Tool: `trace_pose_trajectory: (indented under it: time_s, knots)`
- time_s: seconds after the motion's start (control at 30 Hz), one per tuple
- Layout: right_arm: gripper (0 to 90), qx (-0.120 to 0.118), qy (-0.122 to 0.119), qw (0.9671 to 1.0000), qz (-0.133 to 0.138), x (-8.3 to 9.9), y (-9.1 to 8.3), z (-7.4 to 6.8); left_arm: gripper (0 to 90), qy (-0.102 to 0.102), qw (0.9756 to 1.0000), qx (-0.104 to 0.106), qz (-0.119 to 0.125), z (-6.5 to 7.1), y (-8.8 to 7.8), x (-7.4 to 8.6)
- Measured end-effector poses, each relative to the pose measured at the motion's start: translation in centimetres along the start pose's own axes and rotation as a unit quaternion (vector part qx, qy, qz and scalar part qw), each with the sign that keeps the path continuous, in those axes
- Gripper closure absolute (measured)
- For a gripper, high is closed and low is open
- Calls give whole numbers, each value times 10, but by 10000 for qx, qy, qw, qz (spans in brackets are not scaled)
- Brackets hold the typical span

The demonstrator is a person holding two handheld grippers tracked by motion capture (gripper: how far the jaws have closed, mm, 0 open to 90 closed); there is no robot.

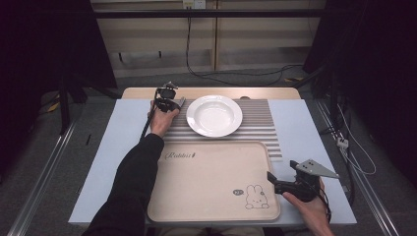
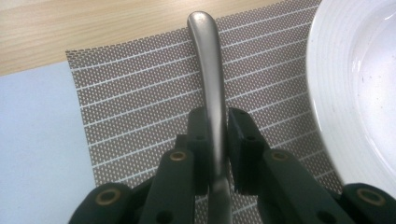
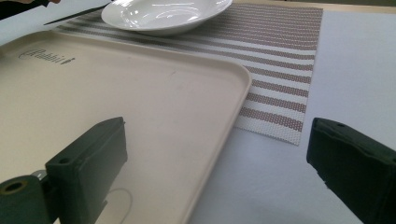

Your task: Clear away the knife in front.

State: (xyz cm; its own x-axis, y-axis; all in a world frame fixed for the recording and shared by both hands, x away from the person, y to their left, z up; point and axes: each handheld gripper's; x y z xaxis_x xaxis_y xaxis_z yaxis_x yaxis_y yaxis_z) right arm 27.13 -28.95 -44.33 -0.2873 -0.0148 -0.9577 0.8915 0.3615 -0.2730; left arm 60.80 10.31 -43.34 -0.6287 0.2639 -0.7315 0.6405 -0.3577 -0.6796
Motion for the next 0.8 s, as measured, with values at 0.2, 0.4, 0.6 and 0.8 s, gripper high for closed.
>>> trace_pose_trajectory:
  time_s: [0.2, 0.4, 0.6, 0.8]
  knots:
    - [50, -2, 2, 10000, 8, 0, 0, 0, 800, 24, 10000, 30, 76, 1, -7, -1]
    - [50, 6, 5, 10000, 11, 0, -1, 0, 800, 45, 9999, 47, 135, 4, -16, -3]
    - [50, 9, -22, 10000, 27, -1, -2, 0, 800, 68, 9997, 72, 210, 5, -24, -2]
    - [50, -12, -39, 10000, 23, -1, -2, -2, 800, 114, 9995, 87, 287, 6, -37, -3]
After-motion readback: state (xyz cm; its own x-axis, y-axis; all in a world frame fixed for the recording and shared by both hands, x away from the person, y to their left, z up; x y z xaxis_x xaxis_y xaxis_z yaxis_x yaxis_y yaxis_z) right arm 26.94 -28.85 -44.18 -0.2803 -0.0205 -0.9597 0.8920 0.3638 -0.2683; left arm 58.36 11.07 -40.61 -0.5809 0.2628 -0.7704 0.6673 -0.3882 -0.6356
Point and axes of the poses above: each handheld gripper's, and its own axes: y roughly forward along the jaws, x roughly out of its underside, z roughly to its right, and after that the axes turned 12 degrees about z, right-handed
